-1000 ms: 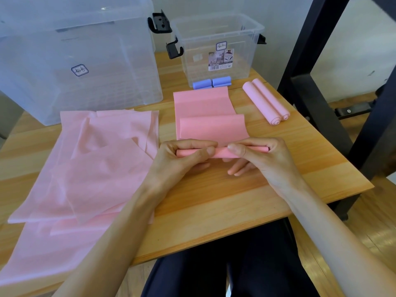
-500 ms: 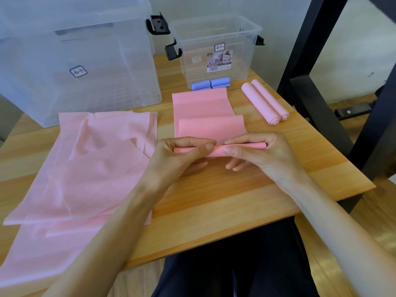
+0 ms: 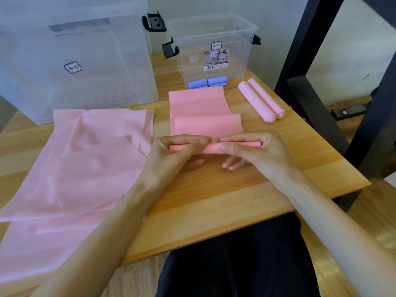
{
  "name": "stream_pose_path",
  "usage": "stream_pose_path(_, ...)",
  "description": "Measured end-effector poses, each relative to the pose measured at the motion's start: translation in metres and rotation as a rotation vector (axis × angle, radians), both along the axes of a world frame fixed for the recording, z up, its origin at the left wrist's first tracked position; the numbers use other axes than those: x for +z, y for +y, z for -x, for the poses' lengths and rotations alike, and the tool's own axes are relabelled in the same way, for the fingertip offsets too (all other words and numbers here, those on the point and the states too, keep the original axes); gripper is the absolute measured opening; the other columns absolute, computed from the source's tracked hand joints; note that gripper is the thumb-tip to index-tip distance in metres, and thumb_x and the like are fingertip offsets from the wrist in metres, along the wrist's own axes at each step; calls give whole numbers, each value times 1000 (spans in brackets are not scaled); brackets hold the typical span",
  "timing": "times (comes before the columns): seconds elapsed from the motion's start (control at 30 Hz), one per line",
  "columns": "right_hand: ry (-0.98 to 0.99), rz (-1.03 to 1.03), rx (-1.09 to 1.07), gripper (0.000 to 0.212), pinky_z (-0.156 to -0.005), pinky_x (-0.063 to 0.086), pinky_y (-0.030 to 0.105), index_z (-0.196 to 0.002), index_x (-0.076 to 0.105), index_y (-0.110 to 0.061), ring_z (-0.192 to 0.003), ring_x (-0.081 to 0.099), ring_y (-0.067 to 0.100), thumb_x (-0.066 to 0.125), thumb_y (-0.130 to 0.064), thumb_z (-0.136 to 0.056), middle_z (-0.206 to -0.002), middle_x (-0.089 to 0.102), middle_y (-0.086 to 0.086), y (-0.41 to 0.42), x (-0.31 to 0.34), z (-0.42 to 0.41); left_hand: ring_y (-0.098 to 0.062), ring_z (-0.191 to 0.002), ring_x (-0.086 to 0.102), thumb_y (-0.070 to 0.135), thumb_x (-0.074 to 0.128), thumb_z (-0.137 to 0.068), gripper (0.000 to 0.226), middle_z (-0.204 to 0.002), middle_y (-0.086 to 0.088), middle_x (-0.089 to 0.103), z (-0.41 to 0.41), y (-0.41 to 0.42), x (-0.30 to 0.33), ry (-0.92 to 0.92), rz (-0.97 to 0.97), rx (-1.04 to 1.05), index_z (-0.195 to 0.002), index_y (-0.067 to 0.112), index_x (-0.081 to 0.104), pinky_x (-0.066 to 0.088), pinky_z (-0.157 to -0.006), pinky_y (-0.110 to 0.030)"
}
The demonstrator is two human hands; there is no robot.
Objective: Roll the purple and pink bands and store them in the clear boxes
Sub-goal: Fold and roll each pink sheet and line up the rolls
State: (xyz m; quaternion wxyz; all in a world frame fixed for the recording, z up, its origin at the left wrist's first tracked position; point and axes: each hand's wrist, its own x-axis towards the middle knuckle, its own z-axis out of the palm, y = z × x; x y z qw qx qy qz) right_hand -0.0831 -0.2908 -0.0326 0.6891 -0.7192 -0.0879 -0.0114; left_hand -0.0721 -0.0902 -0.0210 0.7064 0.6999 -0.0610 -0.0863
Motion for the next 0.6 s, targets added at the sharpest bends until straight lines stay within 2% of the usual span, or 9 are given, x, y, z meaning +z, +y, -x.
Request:
stream_pose_path(0.13,10,20,-13,18,-56,61,30,-100,77,-6,-63,73,29,74,-16,-85,-84,77,9,0,-2,3,-14,-93,73,12,71,-84,15,-98,-1,77,4,2,-3,-34,-2,-19,-98,10,77,59,-77,-23)
stream_pose_path(0.27,-3,39,-8,17,-56,60,30,-99,77,-7,-63,73,28,73,-18,-86,-82,77,9,0,-1,5,-8,-85,72,9,71,-85,12,-92,3,78,6,0,-5,-67,-2,-1,-95,11,77,57,-69,-17)
stream_pose_path(0.47,-23,9,8,22,-59,61,29,-101,76,-5,-65,73,26,77,-12,-80,-84,77,10,0,-1,8,-13,-90,73,11,69,-89,11,-96,1,77,8,1,-7,-69,8,3,-97,10,77,58,-69,-19)
stream_pose_path(0.6,-13,44,-27,20,-54,59,28,-98,77,-7,-61,72,28,73,-21,-84,-82,76,11,-1,-1,8,-13,-87,73,9,72,-85,13,-94,-1,78,8,-1,-6,-93,-19,-30,-97,11,77,58,-72,-20)
